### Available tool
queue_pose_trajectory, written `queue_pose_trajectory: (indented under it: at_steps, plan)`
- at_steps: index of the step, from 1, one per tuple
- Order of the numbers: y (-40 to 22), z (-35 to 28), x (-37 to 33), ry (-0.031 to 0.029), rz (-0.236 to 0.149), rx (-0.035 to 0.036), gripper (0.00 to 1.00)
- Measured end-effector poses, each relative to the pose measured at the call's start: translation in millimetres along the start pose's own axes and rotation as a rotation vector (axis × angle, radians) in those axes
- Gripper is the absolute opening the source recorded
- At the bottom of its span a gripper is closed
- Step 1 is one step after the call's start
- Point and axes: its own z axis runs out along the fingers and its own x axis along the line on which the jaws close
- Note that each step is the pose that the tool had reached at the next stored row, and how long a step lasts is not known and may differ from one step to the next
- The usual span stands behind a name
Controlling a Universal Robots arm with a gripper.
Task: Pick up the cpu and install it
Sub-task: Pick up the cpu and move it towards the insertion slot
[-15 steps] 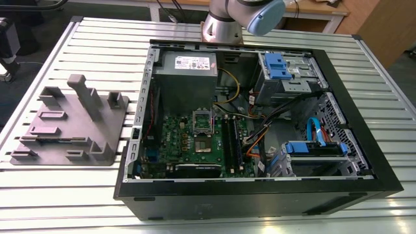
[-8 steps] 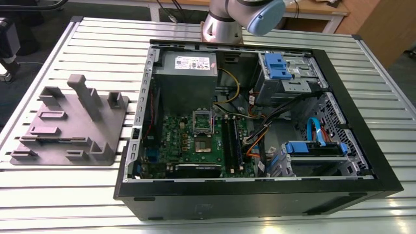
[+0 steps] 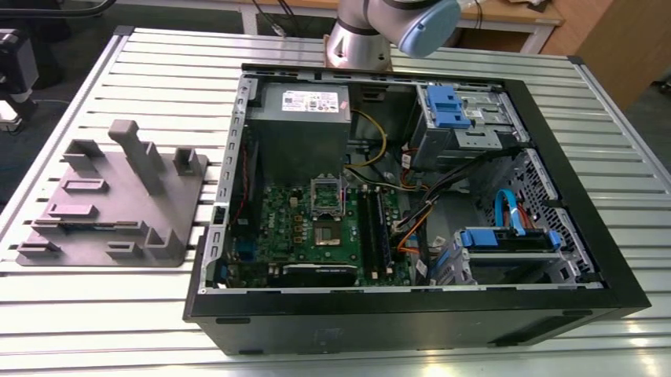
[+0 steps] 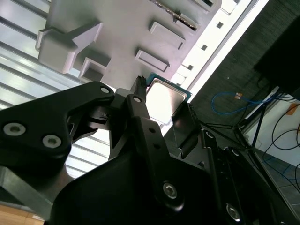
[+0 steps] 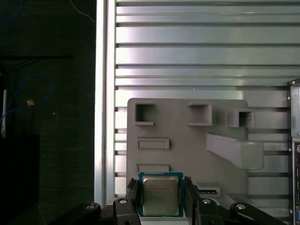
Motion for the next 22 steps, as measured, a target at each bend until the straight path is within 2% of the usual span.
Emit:
queue_pose_trajectory:
  at_steps: [22]
  plan:
    - [0.6, -0.4, -35.1, 0.0000, 0.000, 0.0000, 0.47]
